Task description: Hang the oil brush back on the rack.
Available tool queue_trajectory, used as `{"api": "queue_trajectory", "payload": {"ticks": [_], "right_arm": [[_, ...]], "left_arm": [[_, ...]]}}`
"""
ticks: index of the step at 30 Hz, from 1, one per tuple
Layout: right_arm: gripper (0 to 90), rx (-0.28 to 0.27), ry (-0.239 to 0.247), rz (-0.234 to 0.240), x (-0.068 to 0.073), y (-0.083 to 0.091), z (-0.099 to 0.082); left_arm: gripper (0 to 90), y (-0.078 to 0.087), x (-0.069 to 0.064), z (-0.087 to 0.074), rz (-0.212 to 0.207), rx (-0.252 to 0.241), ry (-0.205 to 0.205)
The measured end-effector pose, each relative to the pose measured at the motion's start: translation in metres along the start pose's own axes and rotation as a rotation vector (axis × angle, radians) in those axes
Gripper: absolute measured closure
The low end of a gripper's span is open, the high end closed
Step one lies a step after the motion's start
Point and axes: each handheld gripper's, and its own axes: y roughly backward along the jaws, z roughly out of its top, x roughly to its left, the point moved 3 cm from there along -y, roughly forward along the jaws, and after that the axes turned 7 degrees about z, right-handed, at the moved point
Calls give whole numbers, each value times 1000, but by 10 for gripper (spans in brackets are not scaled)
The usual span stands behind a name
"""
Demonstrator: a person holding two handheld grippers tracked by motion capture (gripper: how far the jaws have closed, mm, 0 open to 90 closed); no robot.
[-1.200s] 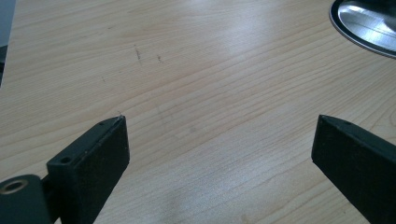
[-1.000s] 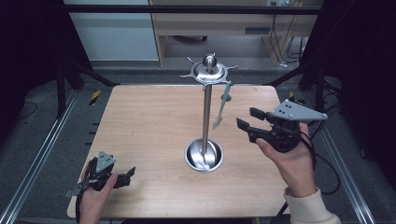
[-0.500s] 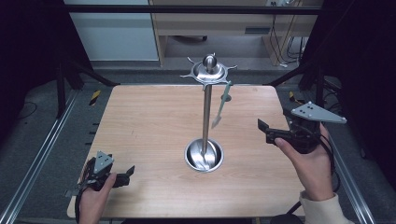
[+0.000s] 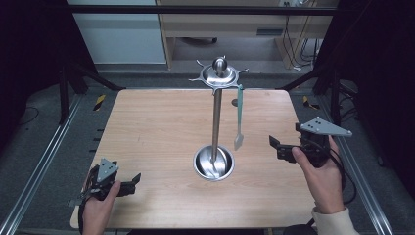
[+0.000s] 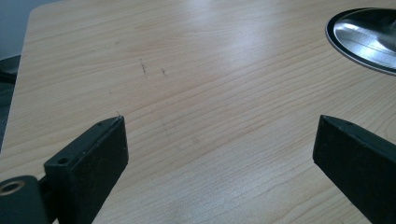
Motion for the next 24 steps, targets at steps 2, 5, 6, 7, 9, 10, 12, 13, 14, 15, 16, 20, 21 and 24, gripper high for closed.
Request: {"api": "queue_trajectory", "payload": {"ticks": [2, 5, 6, 7, 9, 10, 12, 13, 14, 15, 16, 20, 21, 24], "right_arm": [[91, 13, -10, -6, -2, -4, -7], [98, 40, -23, -7, -4, -10, -16], [98, 48, -26, -8, -4, -13, -20], [98, 55, -26, -10, -5, -15, -23], [98, 64, -31, -10, -5, -19, -29], [99, 70, -32, -10, -6, -21, -32], [101, 81, -34, -10, -7, -26, -37], [102, 88, -36, -9, -7, -28, -40], [105, 95, -36, -12, -7, -31, -42], [108, 101, -34, -11, -7, -34, -45], [108, 111, -38, -11, -7, -37, -47], [116, 139, -37, -13, -9, -50, -57], [119, 145, -33, -18, -10, -54, -60], [121, 160, -48, -22, -14, -66, -66]], "left_arm": [[29, 1, 0, 0, 1, -3, 0], [29, 1, 1, 0, 2, -5, 1], [29, 1, 1, 0, 2, -6, 1], [29, 1, 0, 1, 2, -6, -1], [29, 1, 0, 1, 1, -6, -3], [29, 1, 0, 1, 0, -6, -3], [29, 1, 0, 1, 0, -8, -1], [29, 0, 0, 1, -1, -9, 1], [29, 0, 0, 1, -2, -7, -1], [29, 0, 0, 1, 0, -8, -4], [29, 0, 0, 1, -2, -8, -4], [29, 0, -1, 1, -1, -10, -4], [29, 1, 0, 1, 0, -10, -6], [29, 1, 0, 1, 0, -12, -4]]}}
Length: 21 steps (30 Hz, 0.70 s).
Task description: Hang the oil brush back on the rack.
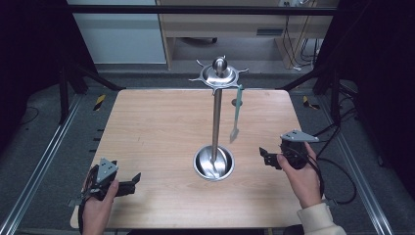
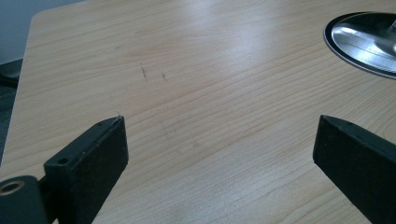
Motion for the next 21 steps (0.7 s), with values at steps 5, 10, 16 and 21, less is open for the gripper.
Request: {"api": "queue_trajectory", "payload": {"ticks": [5, 10, 16, 21], "right_arm": [[122, 16, -13, -7, -8, -17, -3], [122, 31, -30, -19, -14, -30, -5], [123, 49, -62, -15, -19, -46, -8], [122, 65, -83, -16, -25, -57, -10]], "left_arm": [[29, 1, 0, 0, 1, 0, 4], [29, 1, 0, 0, 2, -4, 5], [28, 1, 1, 0, 4, -3, 5], [27, 1, 1, -1, 9, 1, 4]]}}
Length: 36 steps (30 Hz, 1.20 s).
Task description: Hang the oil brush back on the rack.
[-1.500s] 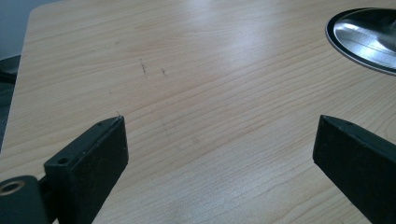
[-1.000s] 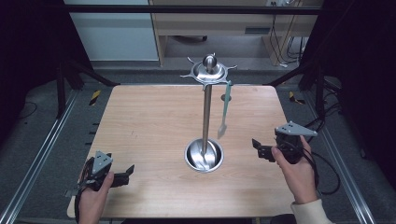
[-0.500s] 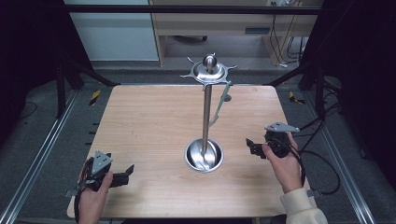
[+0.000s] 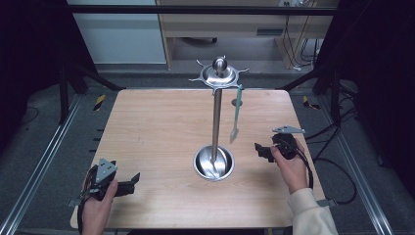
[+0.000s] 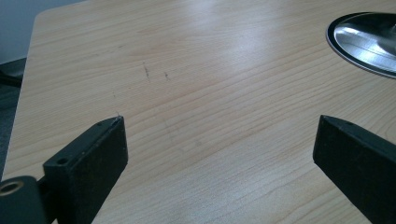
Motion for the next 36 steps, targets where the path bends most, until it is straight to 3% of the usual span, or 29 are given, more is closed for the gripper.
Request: {"api": "queue_trajectory", "payload": {"ticks": [14, 27, 32, 36], "right_arm": [[121, 67, -35, -20, -13, -32, -8], [126, 53, -82, -52, -22, -52, -11], [127, 34, -81, -57, -22, -55, -13], [126, 41, -40, -62, -20, -56, -14]], "left_arm": [[28, -1, -1, -1, -5, 10, -1], [28, -2, -1, -1, -5, 11, 0], [28, -1, 0, -1, -6, 9, 1], [27, -1, 0, 0, -6, 9, -2]]}}
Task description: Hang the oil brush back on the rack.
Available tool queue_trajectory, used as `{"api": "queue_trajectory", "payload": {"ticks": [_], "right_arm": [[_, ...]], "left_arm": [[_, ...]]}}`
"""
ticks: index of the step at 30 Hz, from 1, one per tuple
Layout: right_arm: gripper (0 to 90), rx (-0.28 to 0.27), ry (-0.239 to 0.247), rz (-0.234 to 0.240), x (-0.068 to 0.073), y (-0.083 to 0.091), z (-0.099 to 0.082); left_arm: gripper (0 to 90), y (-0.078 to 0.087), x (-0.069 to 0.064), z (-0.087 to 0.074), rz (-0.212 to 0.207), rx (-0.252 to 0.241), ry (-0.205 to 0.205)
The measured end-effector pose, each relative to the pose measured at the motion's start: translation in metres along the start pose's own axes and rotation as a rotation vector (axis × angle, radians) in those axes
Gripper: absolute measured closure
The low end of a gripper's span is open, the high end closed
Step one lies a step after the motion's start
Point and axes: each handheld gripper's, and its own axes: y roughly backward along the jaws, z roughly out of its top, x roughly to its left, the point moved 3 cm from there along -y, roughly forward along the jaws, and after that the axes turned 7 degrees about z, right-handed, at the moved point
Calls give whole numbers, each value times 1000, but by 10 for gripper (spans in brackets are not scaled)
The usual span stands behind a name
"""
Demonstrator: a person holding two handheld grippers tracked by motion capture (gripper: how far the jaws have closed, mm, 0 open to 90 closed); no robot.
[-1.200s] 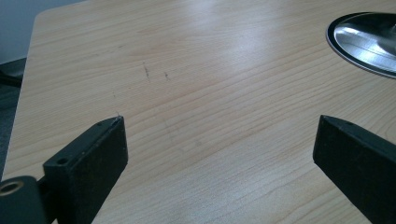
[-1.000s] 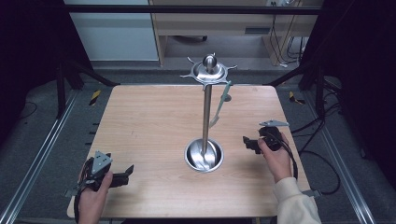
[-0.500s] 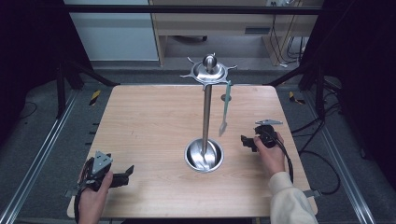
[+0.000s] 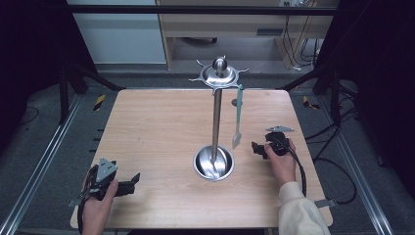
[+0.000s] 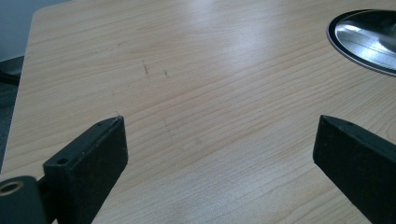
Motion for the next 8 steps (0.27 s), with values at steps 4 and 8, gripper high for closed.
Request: {"api": "queue_trajectory", "payload": {"ticks": [4, 8], "right_arm": [[115, 19, 27, 20, 4, -1, -5], [115, 30, 35, 21, 5, 2, -10]], "left_arm": [[28, -1, -1, 0, -1, 6, 3], [28, 0, -1, 0, 0, 2, -1]]}}
